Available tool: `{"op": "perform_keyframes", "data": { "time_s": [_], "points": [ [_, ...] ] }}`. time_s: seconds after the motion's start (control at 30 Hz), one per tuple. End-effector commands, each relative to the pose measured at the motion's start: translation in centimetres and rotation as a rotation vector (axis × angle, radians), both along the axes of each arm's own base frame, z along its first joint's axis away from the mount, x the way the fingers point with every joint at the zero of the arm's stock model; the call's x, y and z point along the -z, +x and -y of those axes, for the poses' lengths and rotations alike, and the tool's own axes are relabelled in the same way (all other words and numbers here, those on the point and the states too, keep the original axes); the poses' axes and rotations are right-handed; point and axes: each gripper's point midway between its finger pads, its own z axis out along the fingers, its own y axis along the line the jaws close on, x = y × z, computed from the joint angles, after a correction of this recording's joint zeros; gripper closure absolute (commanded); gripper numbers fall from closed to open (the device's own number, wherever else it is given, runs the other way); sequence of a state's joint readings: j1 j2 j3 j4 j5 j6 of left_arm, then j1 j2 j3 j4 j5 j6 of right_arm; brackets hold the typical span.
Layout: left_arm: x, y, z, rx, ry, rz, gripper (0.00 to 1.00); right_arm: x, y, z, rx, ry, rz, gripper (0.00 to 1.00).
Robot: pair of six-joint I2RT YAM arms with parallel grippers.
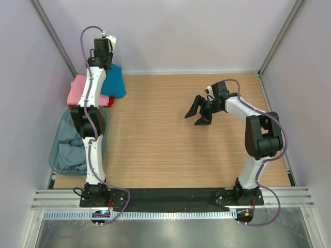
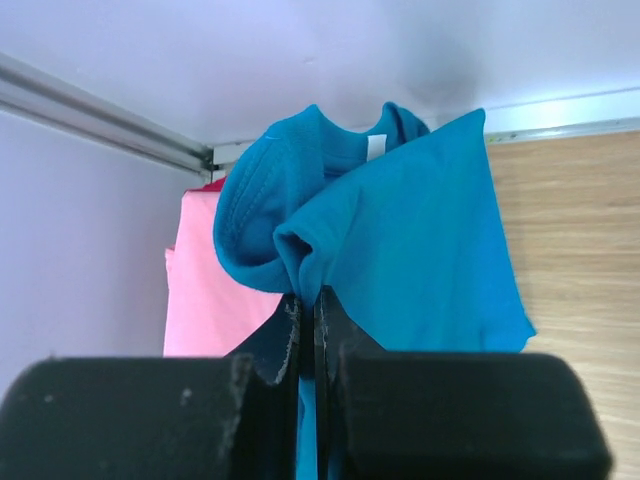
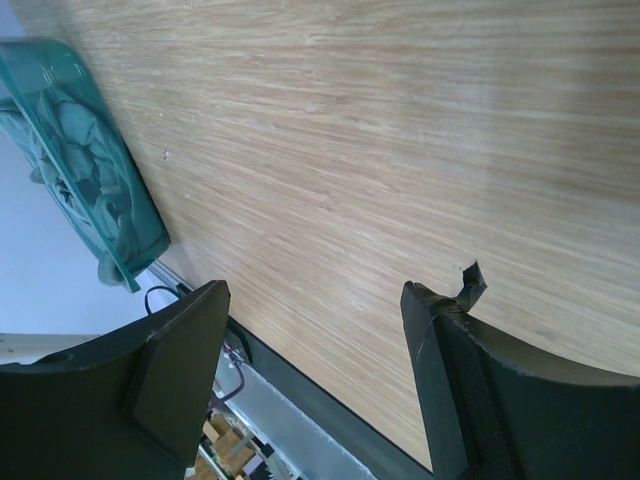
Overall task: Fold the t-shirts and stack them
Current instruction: Neatly place the folded tshirt to the corner
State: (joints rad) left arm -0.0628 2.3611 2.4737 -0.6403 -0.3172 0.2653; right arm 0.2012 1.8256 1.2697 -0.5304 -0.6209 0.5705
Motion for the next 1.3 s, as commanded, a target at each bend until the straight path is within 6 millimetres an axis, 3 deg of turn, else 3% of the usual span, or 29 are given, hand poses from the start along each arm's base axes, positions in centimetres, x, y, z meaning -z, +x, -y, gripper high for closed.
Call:
{"op": "perform_keyframes", "data": {
  "time_s": [0.0, 0.07, 0.13, 0.17, 0.23, 0.27, 0.33, 0.47, 0.57, 0.63, 0.73, 0.93, 1.0, 1.03, 1.13, 1.17, 1.2, 1.27],
  "points": [
    [-5.8, -1.8, -5.2, -0.038, -0.029, 0.092, 1.00, -1.0, 1.0, -0.6, -0.016, 0.018, 0.018, 0.23],
    [-5.3, -1.9, -7.6, -0.056, -0.068, 0.096, 1.00, -0.4, 1.4, -0.7, -0.016, 0.008, 0.005, 0.24],
    [-4.6, -1.5, -8.7, -0.044, -0.108, 0.101, 1.00, 0.2, 1.6, -0.7, -0.020, -0.003, -0.010, 0.24],
    [-2.9, -1.0, -10.4, -0.066, -0.126, 0.087, 1.00, 0.3, 1.6, -0.7, -0.022, -0.010, -0.014, 0.24],
    [-1.1, -0.3, -11.9, -0.073, -0.169, 0.082, 1.00, 1.0, 1.6, -0.6, -0.025, -0.021, -0.026, 0.24],
    [0.3, -0.1, -14.2, -0.118, -0.209, 0.088, 1.00, 1.2, 1.5, -0.6, -0.029, -0.023, -0.030, 0.24],
    [1.5, -0.3, -16.6, -0.150, -0.255, 0.098, 1.00, 2.1, 1.3, -0.8, -0.036, -0.025, -0.048, 0.24],
    [3.7, -0.1, -18.2, -0.171, -0.271, 0.096, 1.00, 3.0, 1.6, -1.0, -0.035, -0.017, -0.071, 0.25],
    [5.8, -0.5, -18.4, -0.184, -0.286, 0.056, 1.00, 3.0, 2.0, -1.2, -0.037, -0.014, -0.068, 0.25],
    [5.9, -0.3, -17.3, -0.152, -0.315, 0.049, 1.00, 2.9, 2.0, -1.2, -0.042, -0.015, -0.068, 0.25],
    [5.2, 0.1, -17.6, -0.168, -0.314, 0.091, 1.00, 2.7, 1.7, -1.1, -0.043, -0.025, -0.060, 0.25],
    [6.0, 1.9, -18.6, -0.221, -0.343, 0.161, 0.99, 1.9, 1.4, -0.5, -0.048, -0.053, -0.032, 0.25],
    [6.0, 2.0, -18.9, -0.275, -0.359, 0.183, 0.88, 1.9, 1.2, -0.5, -0.050, -0.053, -0.035, 0.25],
    [5.4, 2.0, -19.0, -0.318, -0.383, 0.209, 0.58, 1.9, 1.3, -0.5, -0.047, -0.053, -0.035, 0.25],
    [4.0, 1.3, -17.7, -0.355, -0.312, 0.202, 0.31, 1.8, 1.3, -0.5, -0.045, -0.052, -0.038, 0.25],
    [2.8, 0.9, -16.9, -0.345, -0.263, 0.196, 0.29, 1.5, 1.4, -0.6, -0.046, -0.051, -0.034, 0.25],
    [2.3, 1.1, -14.6, -0.304, -0.217, 0.179, 0.28, 1.2, 1.6, -0.6, -0.046, -0.051, -0.028, 0.25],
    [1.2, 0.4, -13.3, -0.289, -0.079, 0.143, 0.26, 0.9, 1.6, -0.7, -0.047, -0.051, -0.022, 0.25]
  ]
}}
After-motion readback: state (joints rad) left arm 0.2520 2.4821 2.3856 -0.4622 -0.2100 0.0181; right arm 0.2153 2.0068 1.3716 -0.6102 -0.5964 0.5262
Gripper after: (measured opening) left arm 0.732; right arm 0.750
